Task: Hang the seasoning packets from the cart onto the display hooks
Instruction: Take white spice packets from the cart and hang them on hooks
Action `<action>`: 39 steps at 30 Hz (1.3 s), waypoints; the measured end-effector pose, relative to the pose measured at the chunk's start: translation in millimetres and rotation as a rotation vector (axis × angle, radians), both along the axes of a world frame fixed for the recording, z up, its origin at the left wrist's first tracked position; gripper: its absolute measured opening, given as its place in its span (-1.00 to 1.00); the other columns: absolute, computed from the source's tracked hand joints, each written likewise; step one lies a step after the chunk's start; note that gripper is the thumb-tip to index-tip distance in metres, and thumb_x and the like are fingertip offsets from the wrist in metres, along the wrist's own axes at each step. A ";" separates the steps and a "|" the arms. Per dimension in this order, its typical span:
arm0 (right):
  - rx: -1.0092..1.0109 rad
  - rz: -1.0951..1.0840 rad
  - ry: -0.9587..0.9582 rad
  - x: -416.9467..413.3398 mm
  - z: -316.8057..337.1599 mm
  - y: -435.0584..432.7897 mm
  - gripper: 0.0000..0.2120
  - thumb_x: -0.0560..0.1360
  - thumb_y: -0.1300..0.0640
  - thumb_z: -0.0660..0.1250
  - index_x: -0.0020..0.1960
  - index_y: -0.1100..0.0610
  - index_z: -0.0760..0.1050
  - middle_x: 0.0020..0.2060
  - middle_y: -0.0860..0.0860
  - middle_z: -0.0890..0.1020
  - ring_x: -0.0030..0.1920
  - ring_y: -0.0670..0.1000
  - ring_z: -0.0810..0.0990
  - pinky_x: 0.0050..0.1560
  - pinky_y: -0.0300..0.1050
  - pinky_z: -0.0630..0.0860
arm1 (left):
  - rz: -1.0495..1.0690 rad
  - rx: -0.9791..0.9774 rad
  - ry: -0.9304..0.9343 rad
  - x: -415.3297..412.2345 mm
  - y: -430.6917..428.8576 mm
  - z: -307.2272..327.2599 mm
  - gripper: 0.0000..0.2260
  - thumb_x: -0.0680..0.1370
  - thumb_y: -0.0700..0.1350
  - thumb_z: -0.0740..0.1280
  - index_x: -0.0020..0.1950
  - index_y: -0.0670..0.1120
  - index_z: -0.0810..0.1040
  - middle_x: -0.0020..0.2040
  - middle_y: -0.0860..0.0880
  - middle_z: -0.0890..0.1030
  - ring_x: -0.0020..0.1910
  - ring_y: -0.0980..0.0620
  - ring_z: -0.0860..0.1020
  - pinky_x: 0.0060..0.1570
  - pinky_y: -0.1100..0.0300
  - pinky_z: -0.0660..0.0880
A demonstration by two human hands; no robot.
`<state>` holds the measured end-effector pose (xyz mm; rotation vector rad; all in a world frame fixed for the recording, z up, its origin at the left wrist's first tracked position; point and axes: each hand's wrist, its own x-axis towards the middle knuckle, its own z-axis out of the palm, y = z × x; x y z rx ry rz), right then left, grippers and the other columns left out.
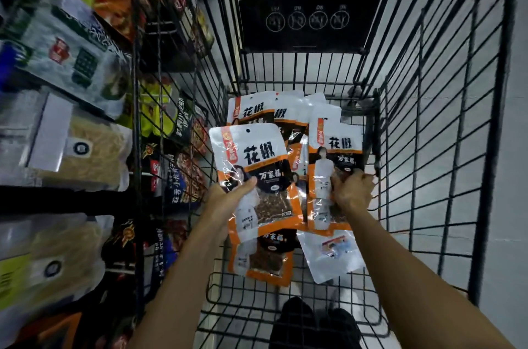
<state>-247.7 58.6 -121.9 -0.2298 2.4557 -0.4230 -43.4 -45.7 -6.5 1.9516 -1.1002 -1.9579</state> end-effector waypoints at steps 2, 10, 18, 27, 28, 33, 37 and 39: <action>-0.039 0.020 -0.020 9.2 4.1 -0.5 -0.46 0.50 -0.08 0.37 0.32 0.21 0.34 0.32 0.23 0.34 0.34 0.25 0.34 0.35 0.14 0.34 | 0.030 -0.001 0.010 2.6 -0.6 -3.1 -0.34 0.29 0.03 0.56 0.27 -0.16 0.39 0.19 -0.23 0.56 0.16 -0.18 0.56 0.21 -0.17 0.46; 0.029 -0.035 0.046 19.5 20.2 -5.4 -0.15 0.32 -0.06 0.56 0.38 0.28 0.20 0.29 0.26 0.42 0.32 0.25 0.39 0.32 0.15 0.35 | 0.070 -0.056 -0.003 7.8 -1.7 1.3 -0.73 0.42 -0.10 0.50 -0.19 -0.01 0.39 -0.20 -0.06 0.62 -0.13 -0.03 0.60 -0.07 0.06 0.54; -0.274 -0.338 -0.158 20.8 37.9 9.9 -0.54 0.30 0.17 0.59 0.14 0.23 0.55 0.06 0.16 0.67 0.05 0.15 0.63 -0.02 -0.16 0.49 | 0.072 -0.080 0.007 16.1 2.8 25.3 -0.78 0.43 -0.14 0.49 -0.06 -0.14 0.49 -0.11 -0.18 0.65 -0.13 -0.09 0.63 -0.08 0.04 0.57; -0.614 -0.365 -0.359 25.2 124.2 39.7 -0.69 0.37 0.30 0.51 0.09 0.26 0.57 -0.05 0.19 0.69 -0.03 0.19 0.67 0.06 0.17 0.60 | 0.085 -0.197 0.086 30.9 15.1 103.8 -0.66 0.40 -0.13 0.50 0.09 -0.15 0.48 -0.09 -0.16 0.67 -0.09 -0.09 0.65 -0.03 0.03 0.56; -0.641 -0.330 -0.360 24.7 138.9 41.5 -0.74 0.38 0.28 0.51 0.05 0.25 0.59 -0.09 0.18 0.69 -0.06 0.18 0.68 0.00 0.12 0.63 | 0.090 -0.225 0.098 33.2 18.4 115.2 -0.70 0.40 -0.14 0.50 0.05 -0.13 0.50 -0.13 -0.12 0.68 -0.10 -0.07 0.65 -0.11 0.09 0.56; -0.778 -0.082 -0.393 21.5 224.5 52.9 -0.82 0.40 0.10 0.50 -0.08 0.17 0.61 -0.23 0.06 0.71 -0.21 0.02 0.69 -0.32 -0.21 0.57 | 0.114 -0.382 0.086 52.0 47.5 178.4 -0.71 0.41 -0.14 0.50 0.07 -0.17 0.54 -0.13 -0.06 0.66 -0.25 0.13 0.66 -0.40 0.35 0.52; -0.831 0.128 -0.435 25.5 288.4 68.9 -0.73 0.41 0.02 0.48 -0.11 0.23 0.59 -0.19 0.19 0.70 -0.17 0.17 0.70 -0.17 0.08 0.66 | 0.174 -0.540 0.042 76.6 89.4 229.8 -0.61 0.35 -0.04 0.52 0.02 -0.26 0.55 -0.15 -0.03 0.65 -0.27 0.20 0.62 -0.28 0.29 0.51; -0.863 0.237 -0.459 31.2 317.0 78.7 -0.62 0.37 -0.03 0.49 -0.06 0.29 0.58 -0.19 0.20 0.70 -0.15 0.20 0.69 -0.18 0.12 0.65 | 0.227 -0.593 0.047 89.8 116.9 253.7 -0.52 0.39 -0.05 0.50 0.22 -0.21 0.48 0.03 0.09 0.55 -0.08 0.25 0.55 -0.09 0.27 0.48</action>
